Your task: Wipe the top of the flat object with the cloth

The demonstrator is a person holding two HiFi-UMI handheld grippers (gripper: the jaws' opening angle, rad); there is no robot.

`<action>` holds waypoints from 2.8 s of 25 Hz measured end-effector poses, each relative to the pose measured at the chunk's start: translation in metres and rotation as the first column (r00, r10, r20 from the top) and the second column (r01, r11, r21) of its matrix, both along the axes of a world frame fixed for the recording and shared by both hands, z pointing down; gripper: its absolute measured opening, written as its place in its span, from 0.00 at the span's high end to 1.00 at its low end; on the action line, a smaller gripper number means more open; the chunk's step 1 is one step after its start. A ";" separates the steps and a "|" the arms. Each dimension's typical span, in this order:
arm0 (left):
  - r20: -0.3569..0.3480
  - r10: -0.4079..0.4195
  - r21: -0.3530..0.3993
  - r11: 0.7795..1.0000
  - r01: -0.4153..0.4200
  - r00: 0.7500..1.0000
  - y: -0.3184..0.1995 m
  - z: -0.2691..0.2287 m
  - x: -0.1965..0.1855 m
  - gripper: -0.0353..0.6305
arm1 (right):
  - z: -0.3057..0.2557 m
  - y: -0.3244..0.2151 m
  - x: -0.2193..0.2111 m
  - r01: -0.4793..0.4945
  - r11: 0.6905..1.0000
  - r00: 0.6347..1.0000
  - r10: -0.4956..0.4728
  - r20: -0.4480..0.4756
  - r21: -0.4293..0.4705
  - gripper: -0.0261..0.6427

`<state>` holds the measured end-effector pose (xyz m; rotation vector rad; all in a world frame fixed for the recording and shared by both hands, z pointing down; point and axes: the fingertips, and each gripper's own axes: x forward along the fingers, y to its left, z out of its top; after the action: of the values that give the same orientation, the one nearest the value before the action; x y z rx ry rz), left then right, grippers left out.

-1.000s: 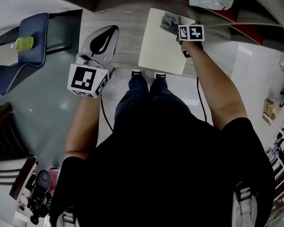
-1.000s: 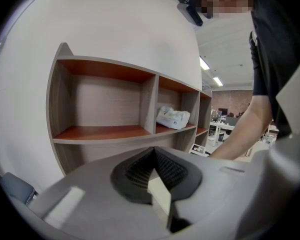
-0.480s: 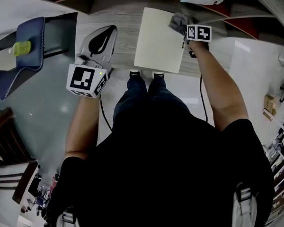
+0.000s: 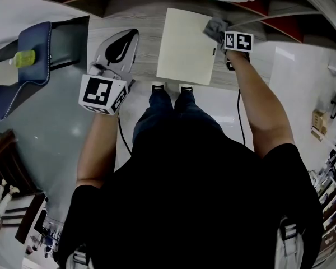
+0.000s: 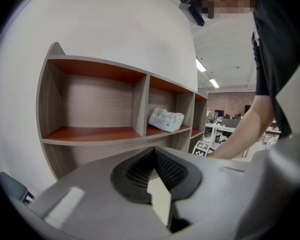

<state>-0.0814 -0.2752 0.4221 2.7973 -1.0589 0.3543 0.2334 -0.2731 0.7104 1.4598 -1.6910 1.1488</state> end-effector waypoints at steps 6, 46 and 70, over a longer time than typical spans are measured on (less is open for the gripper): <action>0.003 -0.006 -0.001 1.000 0.006 1.000 0.006 0.000 -0.007 0.95 | 0.000 0.004 -0.012 0.012 1.000 1.000 -0.012 -0.001 0.000 0.93; 0.020 -0.031 -0.018 0.999 0.031 0.999 0.021 0.009 -0.040 0.95 | 0.003 0.014 -0.183 0.224 0.974 0.936 -0.208 0.285 -0.025 0.94; 0.008 0.006 -0.015 1.000 -0.005 1.000 0.024 0.008 -0.016 0.95 | 0.010 0.049 -0.035 0.014 0.999 0.986 -0.005 0.167 -0.052 0.93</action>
<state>-0.0978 -0.2515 0.4299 2.7887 -1.0463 0.3733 0.1980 -0.2241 0.7207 1.3541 -1.7634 1.3329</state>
